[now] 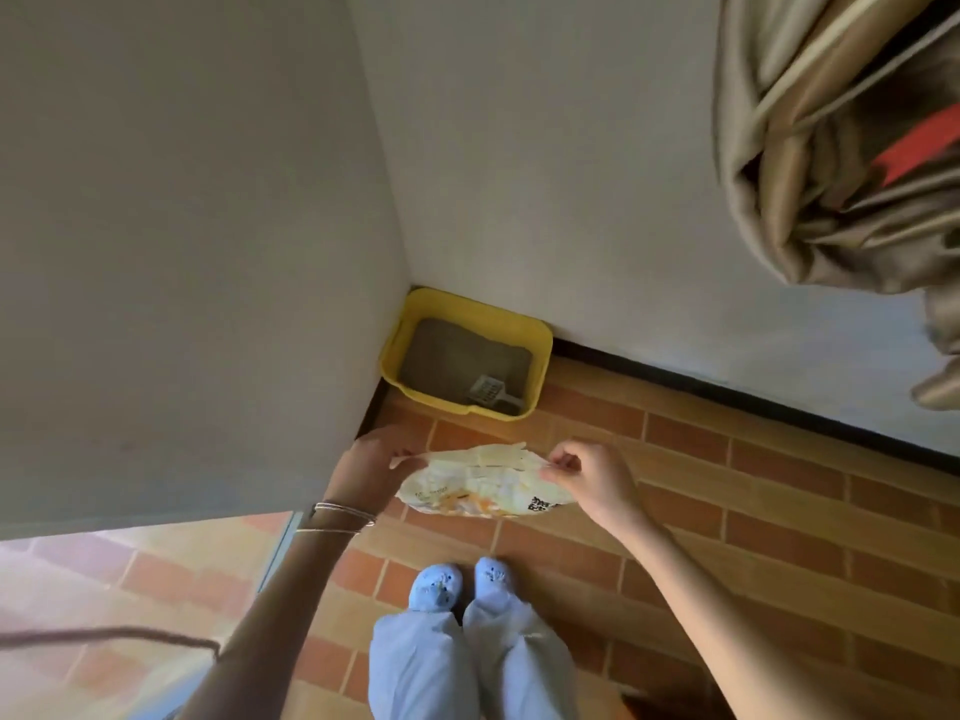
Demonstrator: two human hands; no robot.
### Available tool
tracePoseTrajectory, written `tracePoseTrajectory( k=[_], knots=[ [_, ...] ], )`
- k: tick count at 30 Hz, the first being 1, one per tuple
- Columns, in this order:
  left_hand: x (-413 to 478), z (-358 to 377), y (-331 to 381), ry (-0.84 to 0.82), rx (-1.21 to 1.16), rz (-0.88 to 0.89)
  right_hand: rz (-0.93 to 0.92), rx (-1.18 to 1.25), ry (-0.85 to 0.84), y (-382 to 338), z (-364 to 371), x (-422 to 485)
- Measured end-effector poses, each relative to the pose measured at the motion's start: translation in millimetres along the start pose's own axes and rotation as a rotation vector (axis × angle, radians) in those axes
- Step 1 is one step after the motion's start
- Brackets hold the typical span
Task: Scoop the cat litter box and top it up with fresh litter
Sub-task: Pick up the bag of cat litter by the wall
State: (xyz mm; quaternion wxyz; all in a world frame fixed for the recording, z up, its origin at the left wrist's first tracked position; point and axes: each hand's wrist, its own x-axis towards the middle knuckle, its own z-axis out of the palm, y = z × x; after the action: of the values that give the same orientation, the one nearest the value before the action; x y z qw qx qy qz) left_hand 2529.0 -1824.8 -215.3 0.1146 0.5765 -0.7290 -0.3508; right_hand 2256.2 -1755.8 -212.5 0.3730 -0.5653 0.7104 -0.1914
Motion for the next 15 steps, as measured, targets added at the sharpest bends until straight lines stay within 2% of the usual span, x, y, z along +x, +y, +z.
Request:
tracePoseTrajectory(
  k=[8, 15],
  knots=[
    [24, 125, -99, -0.064, -0.007, -0.013, 0.043, -0.005, 0.001, 121, 110, 29],
    [54, 205, -172, -0.065, -0.041, -0.029, 0.011, 0.026, 0.02, 191, 176, 73]
  ],
)
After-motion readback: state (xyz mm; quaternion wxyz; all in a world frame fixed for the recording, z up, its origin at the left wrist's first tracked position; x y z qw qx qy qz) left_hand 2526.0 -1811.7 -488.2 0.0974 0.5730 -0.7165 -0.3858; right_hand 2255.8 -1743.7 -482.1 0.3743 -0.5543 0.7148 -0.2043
